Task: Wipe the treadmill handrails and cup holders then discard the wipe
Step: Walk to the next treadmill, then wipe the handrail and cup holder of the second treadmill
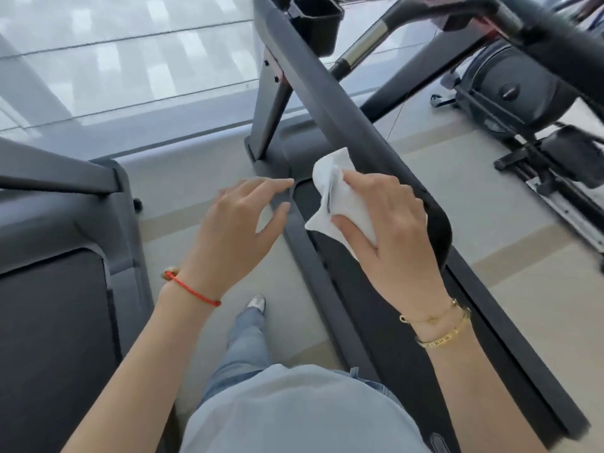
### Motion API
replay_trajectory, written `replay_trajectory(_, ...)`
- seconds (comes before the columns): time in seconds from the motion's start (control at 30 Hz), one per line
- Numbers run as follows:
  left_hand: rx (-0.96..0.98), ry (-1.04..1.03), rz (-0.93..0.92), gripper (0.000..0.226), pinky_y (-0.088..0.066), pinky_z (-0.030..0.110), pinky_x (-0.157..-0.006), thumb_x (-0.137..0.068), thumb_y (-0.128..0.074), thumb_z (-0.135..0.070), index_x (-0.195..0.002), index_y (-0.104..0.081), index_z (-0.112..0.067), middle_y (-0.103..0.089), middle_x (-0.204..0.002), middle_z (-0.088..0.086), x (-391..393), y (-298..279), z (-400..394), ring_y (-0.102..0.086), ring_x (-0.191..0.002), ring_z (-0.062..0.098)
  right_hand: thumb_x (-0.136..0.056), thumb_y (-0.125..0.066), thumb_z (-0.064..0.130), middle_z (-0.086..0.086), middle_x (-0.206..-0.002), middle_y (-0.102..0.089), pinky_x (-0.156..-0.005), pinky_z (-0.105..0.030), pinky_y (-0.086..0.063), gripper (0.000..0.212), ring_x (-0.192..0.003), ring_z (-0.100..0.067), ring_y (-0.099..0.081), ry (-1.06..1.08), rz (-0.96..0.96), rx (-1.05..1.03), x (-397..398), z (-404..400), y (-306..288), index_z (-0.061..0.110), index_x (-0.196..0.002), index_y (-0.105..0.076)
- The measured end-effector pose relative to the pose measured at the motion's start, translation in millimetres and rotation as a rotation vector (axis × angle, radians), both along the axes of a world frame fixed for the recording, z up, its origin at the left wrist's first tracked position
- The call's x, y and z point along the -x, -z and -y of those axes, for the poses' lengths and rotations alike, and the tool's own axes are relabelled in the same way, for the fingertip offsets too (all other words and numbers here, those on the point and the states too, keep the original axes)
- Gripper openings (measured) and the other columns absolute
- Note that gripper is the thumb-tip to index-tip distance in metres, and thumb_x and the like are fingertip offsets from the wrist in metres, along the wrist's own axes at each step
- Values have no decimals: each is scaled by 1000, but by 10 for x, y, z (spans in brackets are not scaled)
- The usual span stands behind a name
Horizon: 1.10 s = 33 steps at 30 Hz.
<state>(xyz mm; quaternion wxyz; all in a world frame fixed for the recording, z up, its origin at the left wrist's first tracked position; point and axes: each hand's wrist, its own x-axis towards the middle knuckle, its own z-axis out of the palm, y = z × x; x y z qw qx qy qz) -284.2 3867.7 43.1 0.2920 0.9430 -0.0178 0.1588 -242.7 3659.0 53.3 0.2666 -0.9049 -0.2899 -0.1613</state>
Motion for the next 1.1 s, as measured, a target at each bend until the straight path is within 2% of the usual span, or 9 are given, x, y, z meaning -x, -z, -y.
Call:
replay_trajectory(0.23, -39, 326, 93, 32, -46, 47, -102, -98, -55, -23, -126, -64, -14, -66, -123, -1, -1168, -49, -56, -58, -119, 22, -100, -43, 44, -6, -121, -54, -85, -36, -34, 44, -99, -26, -48, 462, 157, 141, -615, 80, 87, 21, -137, -47)
replay_trajectory(0.4, -109, 568, 82, 33, -43, 49, -105, -100, -53, -26, -130, -61, -17, -64, -127, -2, -1952, -44, -42, -53, -125, 20, -101, -35, 48, -6, -114, -58, -82, -40, -39, 47, -93, -29, -52, 762, 21, 316, -747, 55, 383, 20, -134, -52)
replay_trajectory(0.57, -183, 736, 38, 35, -36, 44, -111, -100, -51, -27, -133, -59, -19, -63, -129, -2, -2510, 25, 11, -50, -128, 20, -97, -34, 51, 0, -104, -61, -80, -37, -36, 44, -89, -27, -54, 972, -35, 228, -737, 33, 491, 23, -123, -56)
replay_trajectory(0.67, -191, 813, 38, 33, -35, 40, -110, -100, -52, -25, -131, -61, -18, -64, -127, -3, -2667, 77, 100, -53, -126, 21, -96, -36, 53, 0, -98, -64, -76, -36, -37, 45, -84, -27, -57, 1025, -20, 268, -919, -162, 470, 22, -117, -60)
replay_trajectory(0.83, -160, 876, 54, 29, -37, 38, -107, -100, -50, -18, -125, -64, -19, -67, -121, -5, -2865, 121, 100, -56, -119, 20, -97, -38, 54, -1, -90, -63, -71, -34, -43, 45, -77, -24, -60, 995, -29, 313, -1384, -575, 442, 24, -121, -59)
replay_trajectory(0.93, -146, 907, 60, 29, -38, 41, -107, -99, -52, -19, -124, -65, -18, -68, -120, -3, -2913, 123, 103, -58, -117, 22, -97, -42, 54, 1, -86, -61, -71, -35, -41, 41, -74, -23, -56, 1060, -11, 285, -1248, -486, 484, 25, -118, -60)
replay_trajectory(1.1, -135, 963, 59, 28, -39, 44, -107, -100, -53, -19, -125, -66, -15, -69, -119, -1, -2833, 118, 188, -61, -113, 24, -95, -45, 51, 1, -79, -58, -75, -35, -37, 36, -73, -25, -52, 1245, -40, 252, -908, -260, 488, 20, -100, -64)
